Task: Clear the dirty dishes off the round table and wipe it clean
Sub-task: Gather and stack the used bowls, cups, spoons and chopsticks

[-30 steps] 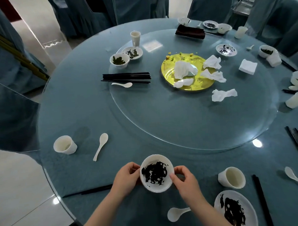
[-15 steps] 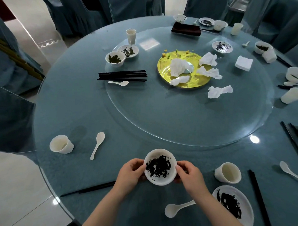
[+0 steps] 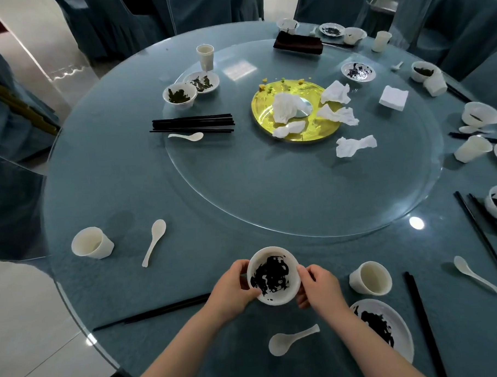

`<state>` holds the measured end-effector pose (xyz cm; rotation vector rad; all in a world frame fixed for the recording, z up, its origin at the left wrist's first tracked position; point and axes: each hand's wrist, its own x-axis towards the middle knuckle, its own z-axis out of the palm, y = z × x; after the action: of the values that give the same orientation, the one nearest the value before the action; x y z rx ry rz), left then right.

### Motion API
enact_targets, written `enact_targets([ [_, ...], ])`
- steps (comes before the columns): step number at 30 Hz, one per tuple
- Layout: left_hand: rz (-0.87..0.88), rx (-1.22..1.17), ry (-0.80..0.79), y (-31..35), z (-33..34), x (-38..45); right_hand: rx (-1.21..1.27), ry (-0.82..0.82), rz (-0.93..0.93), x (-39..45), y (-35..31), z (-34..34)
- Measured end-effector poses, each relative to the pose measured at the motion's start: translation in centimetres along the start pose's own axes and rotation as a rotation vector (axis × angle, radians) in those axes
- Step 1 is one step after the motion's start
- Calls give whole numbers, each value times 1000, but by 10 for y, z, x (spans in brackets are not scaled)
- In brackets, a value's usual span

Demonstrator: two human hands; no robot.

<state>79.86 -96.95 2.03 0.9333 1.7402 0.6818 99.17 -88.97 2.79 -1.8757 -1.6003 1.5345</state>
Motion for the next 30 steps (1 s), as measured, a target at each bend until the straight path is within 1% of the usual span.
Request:
enact_targets([
  [2,44,72,-1,5,7,2,-47,8,25,2,2,-1],
  [5,126,183,34,6,15,4,-15,-16,64,5,3,-2],
  [8,113,258,78,-3,19,6,-15,-43,69,4,6,-5],
  [9,116,272,101,-7,18,6,-49,-39,54,2,9,-7],
  [11,129,293,165,-16,11,7,-196,-45,-8,-3,16,-14],
  [12,137,292,209,-21,5,8,-291,-70,-50,-6,20,-17],
  [14,140,289,329,-35,-14,9,-484,-173,-137,-12,28,-23],
  [17,114,389,559,-54,-49,11,-747,-320,-280,-17,38,-27],
  [19,37,474,706,-62,-71,13,-850,-383,-333,-18,44,-27],
  [22,-110,484,824,-73,-99,15,-948,-411,-407,-18,52,-26],
  [24,-161,446,840,-82,-111,18,-964,-407,-448,-17,54,-25],
  [28,-214,323,794,-87,-124,24,-964,-415,-474,-18,52,-22],
  [30,-241,310,778,-88,-131,26,-950,-413,-476,-18,51,-21],
])
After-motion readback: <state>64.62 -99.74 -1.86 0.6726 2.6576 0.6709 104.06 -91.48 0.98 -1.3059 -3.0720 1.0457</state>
